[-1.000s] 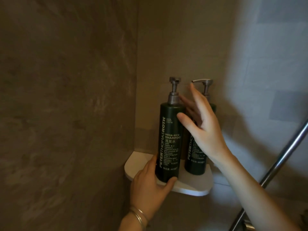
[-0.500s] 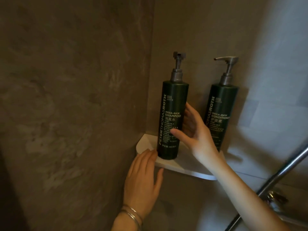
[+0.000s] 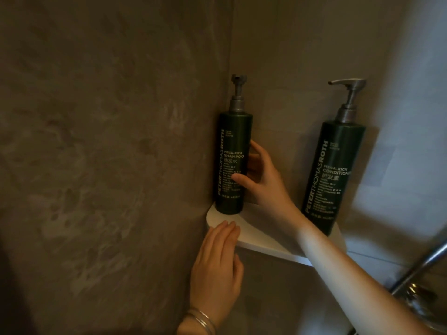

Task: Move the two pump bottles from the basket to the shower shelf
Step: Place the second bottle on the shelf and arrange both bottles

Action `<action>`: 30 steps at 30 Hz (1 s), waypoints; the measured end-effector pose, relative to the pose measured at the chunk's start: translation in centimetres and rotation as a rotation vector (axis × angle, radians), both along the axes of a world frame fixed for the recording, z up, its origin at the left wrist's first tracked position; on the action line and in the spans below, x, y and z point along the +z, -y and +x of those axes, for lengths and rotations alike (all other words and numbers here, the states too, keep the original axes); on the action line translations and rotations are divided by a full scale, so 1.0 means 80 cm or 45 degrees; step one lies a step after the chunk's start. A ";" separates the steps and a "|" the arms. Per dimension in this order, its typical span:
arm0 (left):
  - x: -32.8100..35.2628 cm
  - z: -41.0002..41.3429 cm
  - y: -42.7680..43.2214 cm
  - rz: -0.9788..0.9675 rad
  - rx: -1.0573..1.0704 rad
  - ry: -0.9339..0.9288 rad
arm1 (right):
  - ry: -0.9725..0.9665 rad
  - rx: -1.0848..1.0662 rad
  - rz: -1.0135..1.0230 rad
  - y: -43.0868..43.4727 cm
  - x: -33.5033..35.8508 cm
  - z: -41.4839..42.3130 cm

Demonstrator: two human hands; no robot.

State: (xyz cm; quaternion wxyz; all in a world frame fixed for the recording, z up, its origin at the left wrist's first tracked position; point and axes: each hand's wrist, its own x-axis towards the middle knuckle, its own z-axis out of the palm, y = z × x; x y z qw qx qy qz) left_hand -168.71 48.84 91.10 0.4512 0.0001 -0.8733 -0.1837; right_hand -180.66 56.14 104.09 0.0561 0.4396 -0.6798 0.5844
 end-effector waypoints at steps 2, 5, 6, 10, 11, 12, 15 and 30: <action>0.001 0.000 0.000 0.008 -0.003 0.003 | 0.001 0.001 -0.005 0.005 0.000 -0.001; 0.001 0.000 -0.001 0.024 -0.017 0.007 | -0.010 -0.004 -0.012 0.007 0.000 -0.002; 0.001 0.000 -0.001 0.027 -0.019 0.008 | -0.014 -0.001 -0.010 0.006 0.001 -0.002; 0.001 0.001 0.000 0.032 -0.034 0.013 | -0.035 -0.010 0.008 0.004 0.002 -0.002; 0.002 0.002 0.000 0.028 -0.038 0.011 | -0.040 -0.015 0.017 0.004 0.001 -0.002; 0.004 0.003 0.000 0.024 -0.043 0.010 | -0.041 -0.019 0.025 0.004 0.001 -0.001; 0.006 0.003 0.000 0.013 -0.045 0.023 | -0.030 -0.020 0.045 0.002 0.004 -0.002; 0.064 -0.028 -0.041 0.020 -0.106 0.069 | -0.461 -0.205 -0.276 -0.120 0.076 0.044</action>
